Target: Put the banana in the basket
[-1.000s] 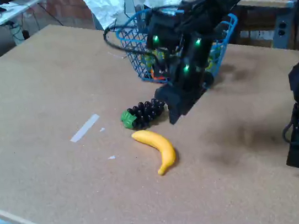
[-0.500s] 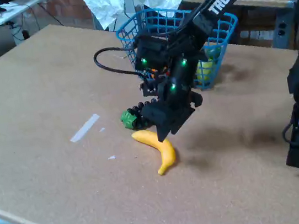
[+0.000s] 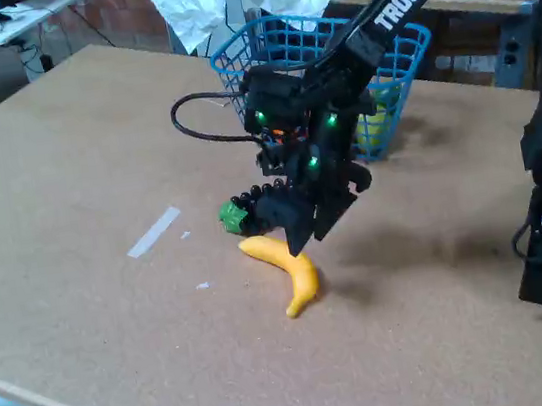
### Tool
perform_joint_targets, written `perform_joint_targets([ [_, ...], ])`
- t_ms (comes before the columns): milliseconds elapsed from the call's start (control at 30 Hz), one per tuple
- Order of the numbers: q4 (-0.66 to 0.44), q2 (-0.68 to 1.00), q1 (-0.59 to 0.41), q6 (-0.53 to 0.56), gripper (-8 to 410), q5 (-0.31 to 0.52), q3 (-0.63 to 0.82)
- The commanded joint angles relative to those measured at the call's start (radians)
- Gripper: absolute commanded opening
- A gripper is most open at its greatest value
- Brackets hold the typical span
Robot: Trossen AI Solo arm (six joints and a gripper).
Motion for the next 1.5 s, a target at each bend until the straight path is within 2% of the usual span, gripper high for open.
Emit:
perform_joint_targets([
  [0, 0.008, 0.0, 0.0, 0.005, 271, 0.027, 0.0],
  [133, 0.049, 0.036, -0.001, 0.006, 271, 0.033, 0.001],
  [267, 0.091, 0.124, -0.001, 0.024, 271, -0.004, 0.001],
  [467, 0.198, 0.197, -0.001, 0.03, 271, -0.021, 0.001],
  [700, 0.218, 0.197, -0.001, 0.05, 264, 0.0, 0.001],
  [833, 0.223, 0.196, -0.001, 0.057, 223, 0.01, 0.001],
  [1200, 0.224, 0.195, 0.0, 0.077, -5, 0.045, 0.001],
  [1467, 0.226, 0.114, 0.0, 0.064, -1, 0.052, 0.001],
])
